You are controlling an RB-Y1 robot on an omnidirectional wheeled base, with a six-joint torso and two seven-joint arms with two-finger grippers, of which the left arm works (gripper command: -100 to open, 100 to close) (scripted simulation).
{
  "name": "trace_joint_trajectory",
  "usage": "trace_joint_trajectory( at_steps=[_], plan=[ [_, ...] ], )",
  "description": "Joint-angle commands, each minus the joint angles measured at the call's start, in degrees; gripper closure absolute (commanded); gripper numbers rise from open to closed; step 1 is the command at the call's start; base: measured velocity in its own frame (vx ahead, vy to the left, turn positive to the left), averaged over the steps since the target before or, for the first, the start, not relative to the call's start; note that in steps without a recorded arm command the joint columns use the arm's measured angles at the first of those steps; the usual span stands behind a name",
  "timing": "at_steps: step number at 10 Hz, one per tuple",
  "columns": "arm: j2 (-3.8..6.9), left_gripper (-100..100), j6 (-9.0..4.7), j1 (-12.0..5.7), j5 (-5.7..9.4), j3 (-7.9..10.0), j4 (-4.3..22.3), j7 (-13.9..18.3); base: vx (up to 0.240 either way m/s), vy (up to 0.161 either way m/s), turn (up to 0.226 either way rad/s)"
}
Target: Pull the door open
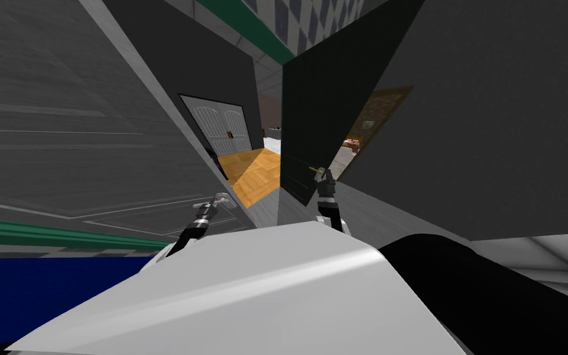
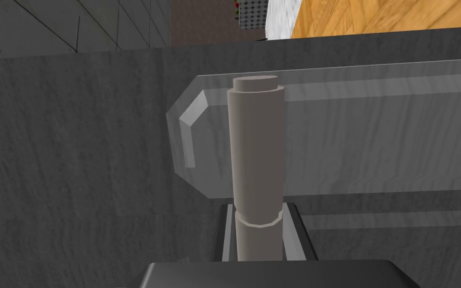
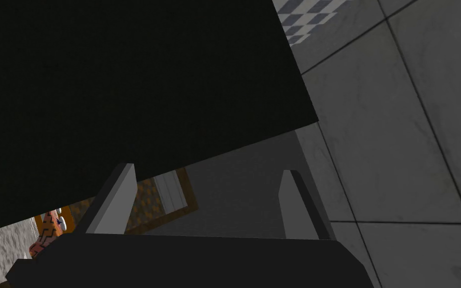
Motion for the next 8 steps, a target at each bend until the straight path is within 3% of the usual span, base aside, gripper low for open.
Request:
trace_joint_trajectory(
  at_steps=[1, 3, 4, 8],
  plan=[
    [1.01, 100, -1.32, 1.50, 0.04, -0.61, -0.5, 0.9, -0.207, 0.048, -0.106],
    [2.09, 100, -2.62, 2.75, 0.09, -1.21, -0.9, 1.8, -0.214, 0.077, -0.108],
    [1.58, 100, -1.95, 2.41, 0.02, -1.24, -1.0, 1.4, -0.102, 0.022, -0.037],
    [3.82, 100, -5.49, 4.52, 0.03, -2.36, -0.6, 3.2, -0.199, 0.060, -0.154]
  ],
)
